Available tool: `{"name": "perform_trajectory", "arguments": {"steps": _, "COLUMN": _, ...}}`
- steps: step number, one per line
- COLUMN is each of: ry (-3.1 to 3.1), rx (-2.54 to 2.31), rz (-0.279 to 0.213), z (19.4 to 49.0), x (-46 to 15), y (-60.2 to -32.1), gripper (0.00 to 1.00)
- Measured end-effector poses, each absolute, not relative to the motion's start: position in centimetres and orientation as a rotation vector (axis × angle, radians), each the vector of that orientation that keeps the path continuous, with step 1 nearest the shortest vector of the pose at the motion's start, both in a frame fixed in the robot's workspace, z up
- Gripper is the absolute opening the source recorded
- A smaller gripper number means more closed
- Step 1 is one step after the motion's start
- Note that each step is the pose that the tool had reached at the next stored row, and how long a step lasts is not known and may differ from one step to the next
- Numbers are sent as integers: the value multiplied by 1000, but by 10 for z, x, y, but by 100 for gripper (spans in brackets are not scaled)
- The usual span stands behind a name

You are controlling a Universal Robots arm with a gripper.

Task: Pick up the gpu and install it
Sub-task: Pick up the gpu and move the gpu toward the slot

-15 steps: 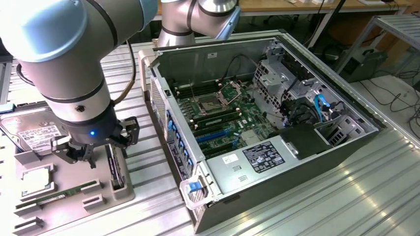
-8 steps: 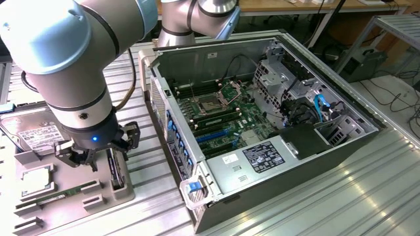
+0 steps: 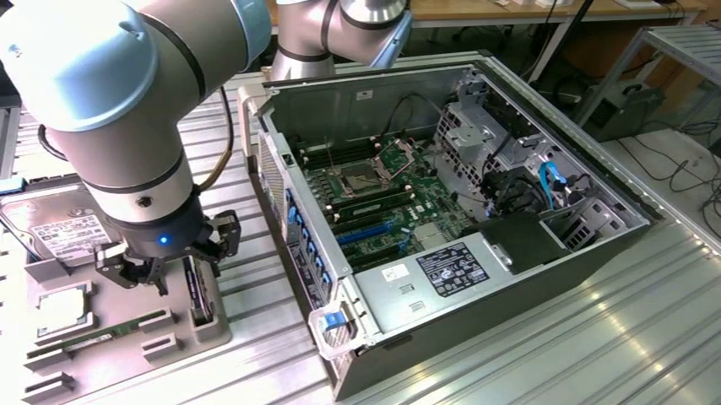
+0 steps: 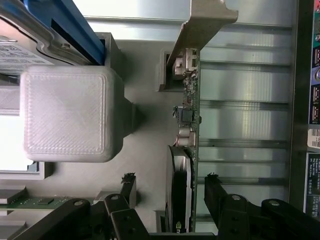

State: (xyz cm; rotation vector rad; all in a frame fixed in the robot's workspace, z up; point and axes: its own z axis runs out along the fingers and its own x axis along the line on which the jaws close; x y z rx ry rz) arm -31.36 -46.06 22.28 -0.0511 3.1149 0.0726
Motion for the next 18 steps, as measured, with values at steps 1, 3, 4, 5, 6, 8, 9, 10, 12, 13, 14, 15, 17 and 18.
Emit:
{"name": "perform_trajectory", "arguments": {"steps": 1, "ry": 3115, "rx": -51, "rz": 73, "z": 223, "x": -314, "y": -461, "gripper": 66}}
{"name": "perform_trajectory", "arguments": {"steps": 3, "ry": 3115, "rx": -51, "rz": 73, "z": 223, "x": -314, "y": -460, "gripper": 66}}
{"name": "perform_trajectory", "arguments": {"steps": 4, "ry": 3115, "rx": -51, "rz": 73, "z": 223, "x": -313, "y": -460, "gripper": 66}}
{"name": "perform_trajectory", "arguments": {"steps": 5, "ry": 3115, "rx": -51, "rz": 73, "z": 223, "x": -312, "y": -459, "gripper": 66}}
{"name": "perform_trajectory", "arguments": {"steps": 6, "ry": 3115, "rx": -51, "rz": 73, "z": 223, "x": -311, "y": -458, "gripper": 66}}
{"name": "perform_trajectory", "arguments": {"steps": 8, "ry": 3115, "rx": -51, "rz": 73, "z": 223, "x": -311, "y": -458, "gripper": 66}}
{"name": "perform_trajectory", "arguments": {"steps": 9, "ry": 3115, "rx": -51, "rz": 73, "z": 223, "x": -311, "y": -458, "gripper": 66}}
{"name": "perform_trajectory", "arguments": {"steps": 10, "ry": 3115, "rx": -51, "rz": 73, "z": 222, "x": -311, "y": -458, "gripper": 66}}
{"name": "perform_trajectory", "arguments": {"steps": 12, "ry": 3115, "rx": -51, "rz": 72, "z": 222, "x": -311, "y": -458, "gripper": 66}}
{"name": "perform_trajectory", "arguments": {"steps": 13, "ry": 3115, "rx": -51, "rz": 72, "z": 222, "x": -310, "y": -458, "gripper": 66}}
{"name": "perform_trajectory", "arguments": {"steps": 14, "ry": 3115, "rx": -51, "rz": 73, "z": 222, "x": -310, "y": -458, "gripper": 66}}
{"name": "perform_trajectory", "arguments": {"steps": 15, "ry": 3115, "rx": -51, "rz": 73, "z": 222, "x": -310, "y": -458, "gripper": 65}}
{"name": "perform_trajectory", "arguments": {"steps": 17, "ry": 3115, "rx": -51, "rz": 73, "z": 221, "x": -309, "y": -458, "gripper": 58}}
{"name": "perform_trajectory", "arguments": {"steps": 18, "ry": 3115, "rx": -51, "rz": 73, "z": 221, "x": -309, "y": -458, "gripper": 51}}
